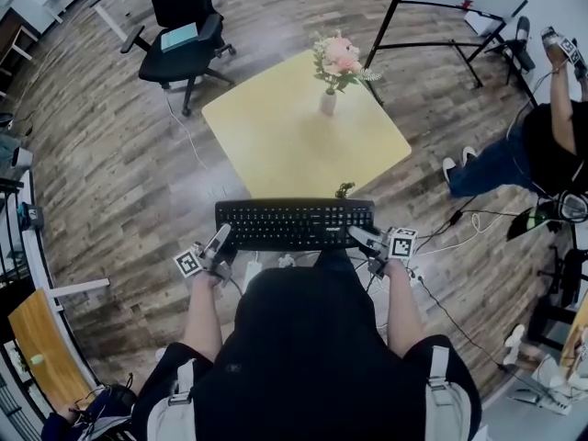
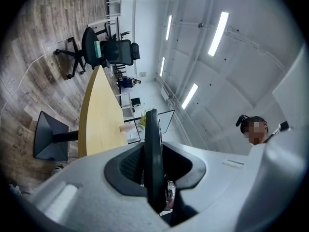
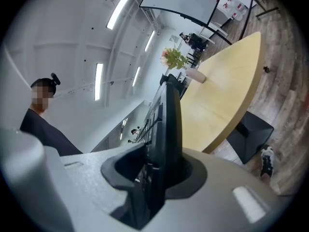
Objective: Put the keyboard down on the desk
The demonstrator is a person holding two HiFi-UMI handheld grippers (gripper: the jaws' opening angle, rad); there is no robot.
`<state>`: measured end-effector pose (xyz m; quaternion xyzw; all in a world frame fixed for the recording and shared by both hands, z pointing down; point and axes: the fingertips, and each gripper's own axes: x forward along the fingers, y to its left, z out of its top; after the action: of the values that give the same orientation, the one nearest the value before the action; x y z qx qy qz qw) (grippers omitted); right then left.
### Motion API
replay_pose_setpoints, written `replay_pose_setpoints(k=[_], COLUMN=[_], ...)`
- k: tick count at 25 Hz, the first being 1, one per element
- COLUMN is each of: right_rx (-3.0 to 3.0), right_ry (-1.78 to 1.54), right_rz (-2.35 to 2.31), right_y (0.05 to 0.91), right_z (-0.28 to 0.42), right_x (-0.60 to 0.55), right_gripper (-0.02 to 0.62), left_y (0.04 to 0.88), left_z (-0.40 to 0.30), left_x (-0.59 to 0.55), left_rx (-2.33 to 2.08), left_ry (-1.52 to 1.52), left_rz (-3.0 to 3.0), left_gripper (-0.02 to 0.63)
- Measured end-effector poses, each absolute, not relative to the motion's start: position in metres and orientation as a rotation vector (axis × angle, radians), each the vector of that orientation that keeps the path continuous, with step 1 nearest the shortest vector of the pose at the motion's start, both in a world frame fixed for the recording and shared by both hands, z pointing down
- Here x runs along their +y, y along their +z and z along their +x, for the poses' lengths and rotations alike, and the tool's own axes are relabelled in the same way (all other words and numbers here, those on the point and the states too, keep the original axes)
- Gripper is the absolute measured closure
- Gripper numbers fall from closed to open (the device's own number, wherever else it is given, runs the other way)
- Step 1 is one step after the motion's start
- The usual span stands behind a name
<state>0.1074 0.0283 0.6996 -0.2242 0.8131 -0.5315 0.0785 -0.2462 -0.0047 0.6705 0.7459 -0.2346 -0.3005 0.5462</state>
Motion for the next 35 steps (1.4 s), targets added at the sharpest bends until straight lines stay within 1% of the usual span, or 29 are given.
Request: replay_pose_setpoints(k=[10, 16, 28, 35], right_rx=[2.465, 2.468, 2.437, 2.420], right_ry=[-1.607, -1.657, -1.763, -1.841], right_rz=[-0.648, -0.630, -0.584, -0.629], right_y=[0.701, 0.713, 0.737, 0.764], right_z=[0.148, 0.164, 0.162, 0.157], right_x=[-0.059, -0.096, -0.141, -0.153], right_gripper=[0.463, 0.463, 0.462, 0.448], left_y=[0.673, 0.680, 0.704, 0.737], left_z=[-0.207, -0.191, -0.189, -0.193], left_x=[-0.078, -0.107, -0.143, -0.151], left_rx=[-0.606, -0.622, -0.704, -0.773], left_ry=[-0.722, -0.642, -0.546, -0.364], left_rz=[1.752, 1.763, 1.712, 1.705], left_gripper=[0.512, 0.512, 0.506, 0.491])
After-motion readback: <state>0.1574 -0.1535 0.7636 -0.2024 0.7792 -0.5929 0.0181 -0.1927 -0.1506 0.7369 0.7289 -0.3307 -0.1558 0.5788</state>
